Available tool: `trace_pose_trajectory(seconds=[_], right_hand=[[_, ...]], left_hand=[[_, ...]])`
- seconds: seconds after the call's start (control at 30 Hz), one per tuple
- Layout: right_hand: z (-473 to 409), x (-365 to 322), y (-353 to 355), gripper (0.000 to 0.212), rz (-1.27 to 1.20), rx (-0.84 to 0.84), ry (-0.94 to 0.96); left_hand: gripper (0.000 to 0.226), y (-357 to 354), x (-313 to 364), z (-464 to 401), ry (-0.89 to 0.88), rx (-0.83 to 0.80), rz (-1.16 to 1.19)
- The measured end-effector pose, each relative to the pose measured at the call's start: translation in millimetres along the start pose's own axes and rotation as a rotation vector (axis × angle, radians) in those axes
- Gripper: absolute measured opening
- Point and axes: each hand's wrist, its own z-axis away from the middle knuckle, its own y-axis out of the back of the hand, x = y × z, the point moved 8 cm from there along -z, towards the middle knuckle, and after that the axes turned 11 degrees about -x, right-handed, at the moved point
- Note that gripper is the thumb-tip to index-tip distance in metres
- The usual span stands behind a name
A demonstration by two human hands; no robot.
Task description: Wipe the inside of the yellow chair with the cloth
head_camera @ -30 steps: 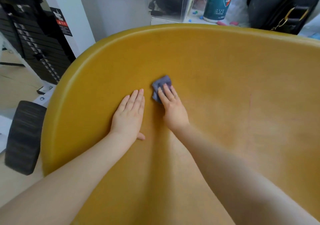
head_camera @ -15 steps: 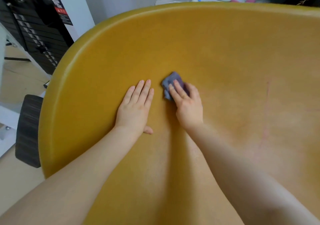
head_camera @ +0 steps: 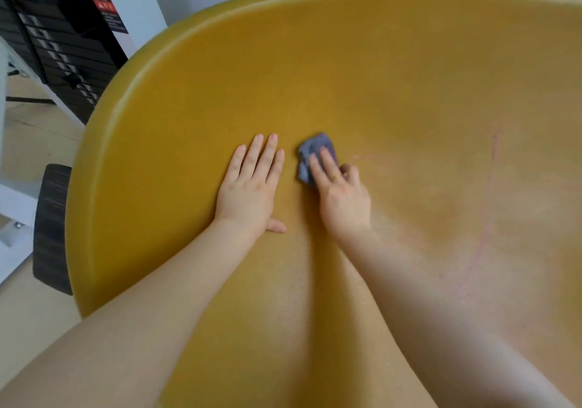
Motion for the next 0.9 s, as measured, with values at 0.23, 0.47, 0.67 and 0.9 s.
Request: trace_pose_trajectory(seconds=[0.23,0.47,0.67,0.9], right_hand=[[-17,19,7,0.042,-0.188,-0.080,-0.140],[39,-19,-20,0.039,-0.344,-0.208,-0.101],[-7,43,0,0.048,-0.141,-0.222,-0.221],[3,29,-7,0.048,-0.210,-0.220,-0.219]], left_hand=[[0.121,-1,2,-1,0.011,-0.005,-0.021],[0.121,0,2,0,0.009,-0.015,0.001],[0.123,-3,2,-3,0.017,-0.025,-0.037],[0.122,-2,4,-2,0.044,-0.055,-0.010]])
